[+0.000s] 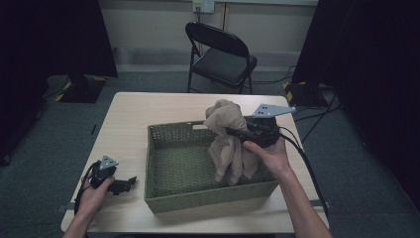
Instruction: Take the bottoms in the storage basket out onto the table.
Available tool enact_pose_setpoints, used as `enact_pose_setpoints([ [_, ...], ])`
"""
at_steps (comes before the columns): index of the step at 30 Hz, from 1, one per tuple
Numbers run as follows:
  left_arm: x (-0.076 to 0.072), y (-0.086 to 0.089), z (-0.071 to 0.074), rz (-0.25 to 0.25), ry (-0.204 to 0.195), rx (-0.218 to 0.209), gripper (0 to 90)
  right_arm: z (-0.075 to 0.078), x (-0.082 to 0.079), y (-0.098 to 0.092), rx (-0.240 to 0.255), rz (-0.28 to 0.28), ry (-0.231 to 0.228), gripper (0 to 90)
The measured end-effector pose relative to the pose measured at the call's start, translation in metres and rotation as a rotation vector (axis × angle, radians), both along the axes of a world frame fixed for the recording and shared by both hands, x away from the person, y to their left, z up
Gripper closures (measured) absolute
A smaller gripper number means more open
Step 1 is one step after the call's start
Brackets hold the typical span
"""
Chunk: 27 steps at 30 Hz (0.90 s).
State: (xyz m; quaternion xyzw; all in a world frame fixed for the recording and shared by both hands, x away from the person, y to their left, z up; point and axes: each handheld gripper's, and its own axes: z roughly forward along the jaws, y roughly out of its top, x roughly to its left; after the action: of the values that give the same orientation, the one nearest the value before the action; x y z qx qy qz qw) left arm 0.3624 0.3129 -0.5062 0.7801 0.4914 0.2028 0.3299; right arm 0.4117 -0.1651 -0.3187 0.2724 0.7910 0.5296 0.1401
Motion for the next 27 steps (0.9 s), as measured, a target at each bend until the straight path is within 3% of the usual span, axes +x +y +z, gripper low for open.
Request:
enact_pose_setpoints([
  [14,0.0,0.0,0.0,0.0,0.0,0.0,0.0,0.02,-0.004,-0.006,0.048,-0.007,-0.018,69.0],
  [27,0.0,0.0,0.0,0.0,0.0,0.001,0.0,0.055,-0.01,-0.008,0.09,-0.003,-0.067,69.0],
])
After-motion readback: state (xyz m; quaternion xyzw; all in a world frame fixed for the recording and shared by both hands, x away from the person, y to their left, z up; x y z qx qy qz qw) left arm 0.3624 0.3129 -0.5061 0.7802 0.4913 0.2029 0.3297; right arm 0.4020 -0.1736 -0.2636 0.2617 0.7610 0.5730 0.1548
